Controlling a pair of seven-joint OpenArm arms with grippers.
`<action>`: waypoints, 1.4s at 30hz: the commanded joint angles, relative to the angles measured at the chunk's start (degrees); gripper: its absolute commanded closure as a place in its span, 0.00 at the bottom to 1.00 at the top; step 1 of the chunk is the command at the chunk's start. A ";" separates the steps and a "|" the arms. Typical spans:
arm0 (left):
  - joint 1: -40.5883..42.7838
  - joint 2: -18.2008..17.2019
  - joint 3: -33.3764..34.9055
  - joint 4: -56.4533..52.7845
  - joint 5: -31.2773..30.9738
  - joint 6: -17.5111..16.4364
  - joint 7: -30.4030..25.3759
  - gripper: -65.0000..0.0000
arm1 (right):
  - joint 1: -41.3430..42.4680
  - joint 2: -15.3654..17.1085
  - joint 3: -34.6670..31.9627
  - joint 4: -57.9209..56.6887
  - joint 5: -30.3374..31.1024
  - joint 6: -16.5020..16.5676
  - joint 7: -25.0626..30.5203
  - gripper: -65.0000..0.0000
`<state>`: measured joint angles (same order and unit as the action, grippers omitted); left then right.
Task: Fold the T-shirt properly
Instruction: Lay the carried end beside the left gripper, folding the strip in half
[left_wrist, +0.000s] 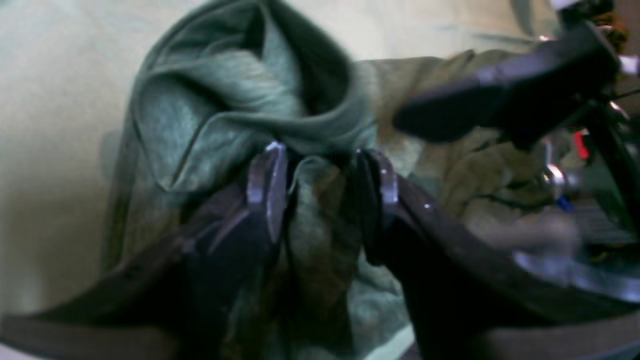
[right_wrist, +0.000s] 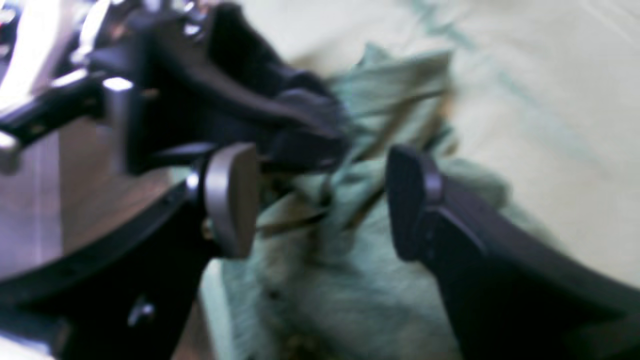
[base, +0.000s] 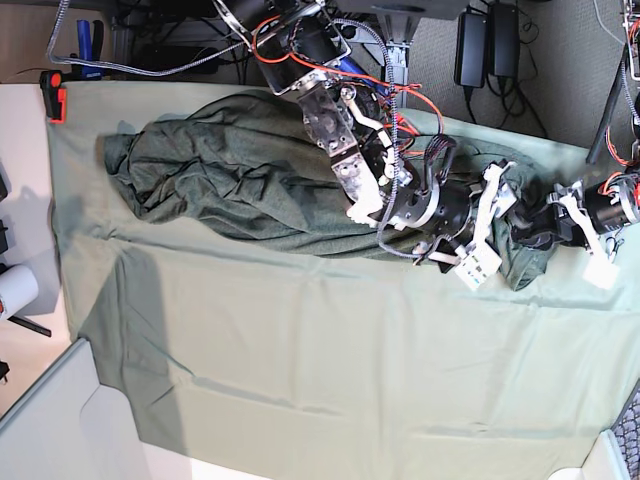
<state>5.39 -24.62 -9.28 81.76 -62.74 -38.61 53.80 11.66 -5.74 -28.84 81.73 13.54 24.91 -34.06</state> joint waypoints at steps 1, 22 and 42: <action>-0.61 -1.64 -0.35 0.79 -1.95 -1.39 -0.76 0.56 | 1.36 -1.09 0.92 0.98 -0.28 0.81 2.73 0.40; -0.61 -2.54 -0.35 0.79 -0.37 -1.39 -0.42 0.53 | 8.61 -2.97 -0.17 -15.23 -7.10 0.85 8.24 1.00; -1.09 -0.26 -0.26 0.76 6.47 -1.39 -4.46 0.51 | 4.35 -2.97 -6.91 -15.26 -5.38 0.85 7.04 1.00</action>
<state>5.06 -24.08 -9.23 81.76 -55.11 -38.61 50.30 15.40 -7.94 -35.66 65.63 7.70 24.88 -26.89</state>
